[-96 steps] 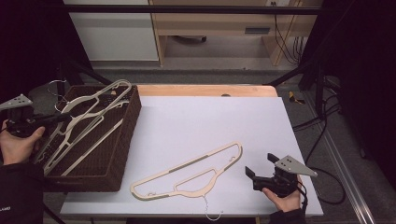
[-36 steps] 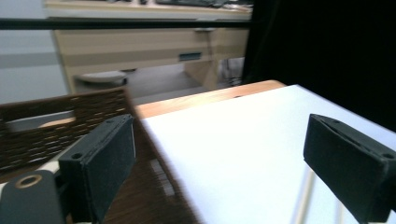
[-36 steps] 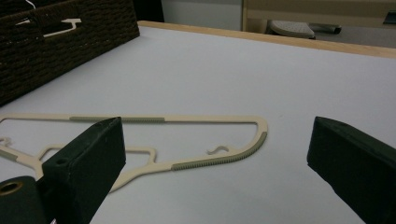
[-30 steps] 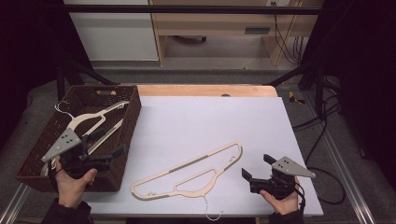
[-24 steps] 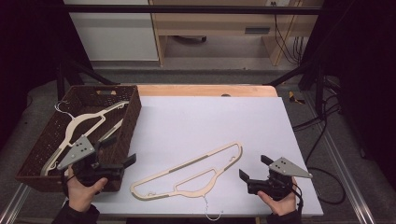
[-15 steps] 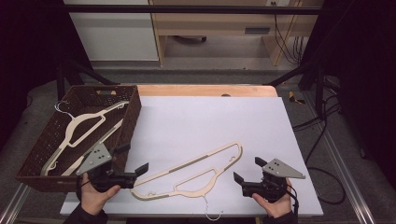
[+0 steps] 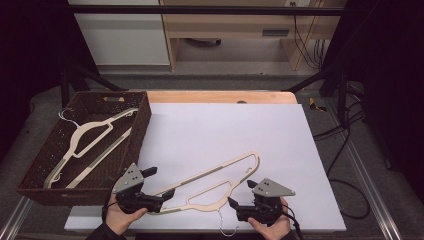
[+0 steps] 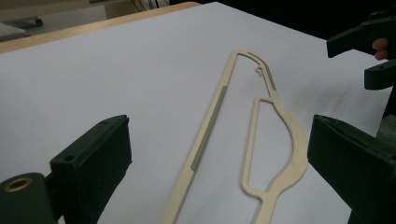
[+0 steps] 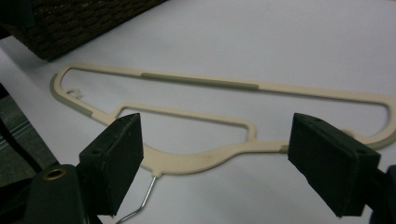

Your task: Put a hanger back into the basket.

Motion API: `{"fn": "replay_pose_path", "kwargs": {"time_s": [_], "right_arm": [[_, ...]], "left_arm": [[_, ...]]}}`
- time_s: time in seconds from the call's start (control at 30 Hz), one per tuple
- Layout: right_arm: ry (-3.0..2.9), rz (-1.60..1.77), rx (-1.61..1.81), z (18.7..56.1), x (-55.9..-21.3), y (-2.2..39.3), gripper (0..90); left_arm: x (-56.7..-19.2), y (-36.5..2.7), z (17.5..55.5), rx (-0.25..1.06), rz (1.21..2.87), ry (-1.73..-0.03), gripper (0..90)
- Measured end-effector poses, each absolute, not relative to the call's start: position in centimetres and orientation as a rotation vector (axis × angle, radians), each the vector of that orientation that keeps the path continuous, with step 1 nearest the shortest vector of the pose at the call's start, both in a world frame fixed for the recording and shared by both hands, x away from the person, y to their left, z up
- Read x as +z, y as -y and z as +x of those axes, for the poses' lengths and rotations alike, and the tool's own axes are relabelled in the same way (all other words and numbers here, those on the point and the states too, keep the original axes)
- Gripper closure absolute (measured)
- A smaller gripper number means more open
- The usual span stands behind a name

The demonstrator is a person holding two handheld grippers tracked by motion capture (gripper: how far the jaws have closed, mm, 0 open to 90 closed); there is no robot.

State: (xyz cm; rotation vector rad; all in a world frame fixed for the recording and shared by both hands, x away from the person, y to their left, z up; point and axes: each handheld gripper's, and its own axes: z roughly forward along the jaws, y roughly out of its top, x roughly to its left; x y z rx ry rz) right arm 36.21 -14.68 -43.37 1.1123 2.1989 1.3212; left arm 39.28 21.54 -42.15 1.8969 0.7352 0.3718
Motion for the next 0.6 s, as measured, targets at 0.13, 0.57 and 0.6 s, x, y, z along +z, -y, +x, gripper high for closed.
{"fn": "replay_pose_path", "kwargs": {"time_s": [0.13, 0.57, 0.6], "right_arm": [[-2.255, 1.112, 1.294, 35.9, -44.3, 13.3, 24.3], [-2.427, 1.118, 1.141, 34.9, -47.7, 10.1, 52.9], [-2.427, 1.118, 1.141, 34.9, -47.7, 10.1, 52.9]], "left_arm": [[-42.9, -21.4, 39.2, 0.362, 1.921, -0.720, 5.9], [-44.1, -21.0, 39.4, 0.346, 1.959, -0.729, 6.4], [-44.1, -21.0, 39.4, 0.346, 1.959, -0.729, 6.4]]}}
